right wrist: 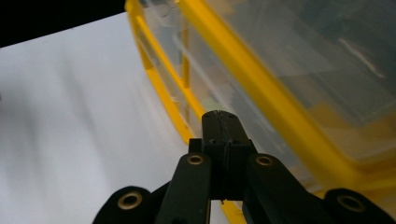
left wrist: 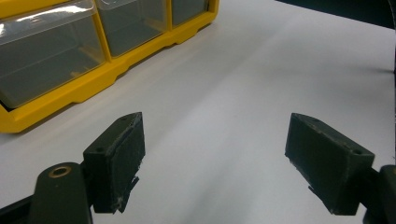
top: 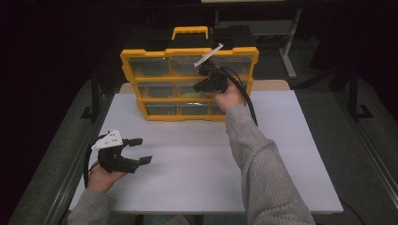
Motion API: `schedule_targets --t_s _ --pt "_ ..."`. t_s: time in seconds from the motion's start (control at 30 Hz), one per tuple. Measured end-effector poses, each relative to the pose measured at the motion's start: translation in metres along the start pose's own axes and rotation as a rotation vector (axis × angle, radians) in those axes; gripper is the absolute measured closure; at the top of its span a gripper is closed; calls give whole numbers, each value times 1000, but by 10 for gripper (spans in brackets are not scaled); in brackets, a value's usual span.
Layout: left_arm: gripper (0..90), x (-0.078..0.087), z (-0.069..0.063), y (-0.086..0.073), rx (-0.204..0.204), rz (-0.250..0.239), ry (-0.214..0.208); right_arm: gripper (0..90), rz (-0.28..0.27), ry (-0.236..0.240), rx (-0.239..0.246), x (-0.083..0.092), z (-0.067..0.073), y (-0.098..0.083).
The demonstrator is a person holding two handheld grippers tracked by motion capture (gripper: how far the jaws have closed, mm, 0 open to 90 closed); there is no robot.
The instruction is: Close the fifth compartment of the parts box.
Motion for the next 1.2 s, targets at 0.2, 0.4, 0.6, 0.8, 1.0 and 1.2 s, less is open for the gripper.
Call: schedule_targets --t_s 0.2,0.4,0.6,0.8,1.0,1.2 --pt "198 0 2 0 16 -4 8 812 -23 67 -37 4 6 -13" --pt "198 -4 3 -3 22 7 7 713 -85 113 -53 14 6 -29" --pt "194 -5 4 -5 35 11 6 635 -116 151 -106 25 12 -35" --pt "195 -5 4 -4 41 -3 12 576 -120 152 -103 31 10 -48" --pt "196 -3 6 -4 40 2 17 531 -143 146 -117 35 6 -65" --pt "196 -6 6 -5 51 4 13 468 -136 139 -145 35 1 -83"
Point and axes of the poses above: each handheld gripper's, and its own axes: x roughly backward along the jaws, y roughly out of its top, z roughly to its left, the point moved 6 cm from there along -x, roughly forward along the jaws, and after that the axes turned 14 degrees about -y, right-handed, at the moved point
